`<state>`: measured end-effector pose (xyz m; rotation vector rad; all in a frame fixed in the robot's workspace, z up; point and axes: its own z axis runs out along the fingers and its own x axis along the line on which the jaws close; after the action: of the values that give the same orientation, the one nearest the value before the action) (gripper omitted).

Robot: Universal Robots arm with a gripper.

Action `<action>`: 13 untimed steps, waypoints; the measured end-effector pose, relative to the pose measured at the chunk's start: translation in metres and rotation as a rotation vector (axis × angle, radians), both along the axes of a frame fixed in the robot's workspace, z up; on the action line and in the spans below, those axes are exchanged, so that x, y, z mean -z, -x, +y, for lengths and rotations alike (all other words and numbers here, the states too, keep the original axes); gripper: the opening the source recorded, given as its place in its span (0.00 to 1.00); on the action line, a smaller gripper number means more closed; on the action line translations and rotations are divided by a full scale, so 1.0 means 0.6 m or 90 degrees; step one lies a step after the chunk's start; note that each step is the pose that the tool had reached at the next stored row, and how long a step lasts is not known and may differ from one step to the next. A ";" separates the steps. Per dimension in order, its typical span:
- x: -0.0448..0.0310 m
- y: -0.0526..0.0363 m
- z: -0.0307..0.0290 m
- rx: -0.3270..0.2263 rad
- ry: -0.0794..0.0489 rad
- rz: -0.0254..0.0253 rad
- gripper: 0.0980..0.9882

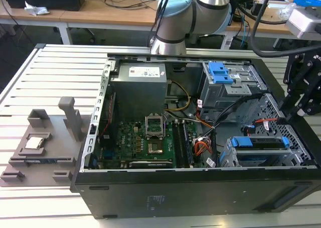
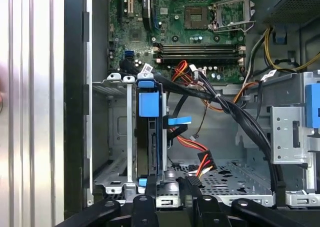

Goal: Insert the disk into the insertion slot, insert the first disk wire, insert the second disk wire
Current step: 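Insert the first disk wire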

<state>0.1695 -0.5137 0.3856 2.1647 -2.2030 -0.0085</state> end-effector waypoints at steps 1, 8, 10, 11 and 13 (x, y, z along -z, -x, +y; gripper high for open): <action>0.003 -0.001 0.0022 0.000 0.001 0.0000 0.30; 0.026 -0.001 0.0127 -0.036 0.006 -0.0001 0.30; 0.029 -0.001 0.0138 -0.062 0.006 -0.0002 0.30; 0.030 -0.001 0.0147 -0.078 0.006 -0.0003 0.30; 0.034 -0.003 0.0203 -0.096 0.006 -0.0004 0.30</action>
<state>0.1710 -0.5015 0.3652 2.3197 -2.0302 0.0081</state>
